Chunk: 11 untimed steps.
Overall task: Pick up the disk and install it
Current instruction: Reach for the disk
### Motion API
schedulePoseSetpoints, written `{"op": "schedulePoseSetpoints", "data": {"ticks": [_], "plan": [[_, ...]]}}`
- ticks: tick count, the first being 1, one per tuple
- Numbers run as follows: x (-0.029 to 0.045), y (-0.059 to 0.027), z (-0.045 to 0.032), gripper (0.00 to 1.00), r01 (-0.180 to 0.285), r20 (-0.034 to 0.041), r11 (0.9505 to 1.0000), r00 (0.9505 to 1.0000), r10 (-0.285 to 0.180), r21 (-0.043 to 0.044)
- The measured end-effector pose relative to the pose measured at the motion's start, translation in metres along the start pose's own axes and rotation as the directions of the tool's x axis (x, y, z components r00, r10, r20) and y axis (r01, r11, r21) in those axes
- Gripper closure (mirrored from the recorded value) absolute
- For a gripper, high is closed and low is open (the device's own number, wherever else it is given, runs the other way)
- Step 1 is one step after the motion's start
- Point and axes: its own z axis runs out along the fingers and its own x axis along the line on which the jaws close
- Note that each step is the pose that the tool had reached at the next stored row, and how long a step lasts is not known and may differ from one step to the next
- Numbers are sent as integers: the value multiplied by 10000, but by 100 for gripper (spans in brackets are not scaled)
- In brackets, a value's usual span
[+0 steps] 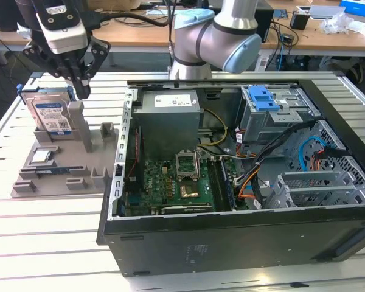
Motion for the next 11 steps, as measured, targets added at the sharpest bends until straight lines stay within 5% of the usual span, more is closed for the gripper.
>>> {"op": "schedulePoseSetpoints", "data": {"ticks": [11], "plan": [[361,2,-6,90,-2,1,10000,10000,2,0]]}}
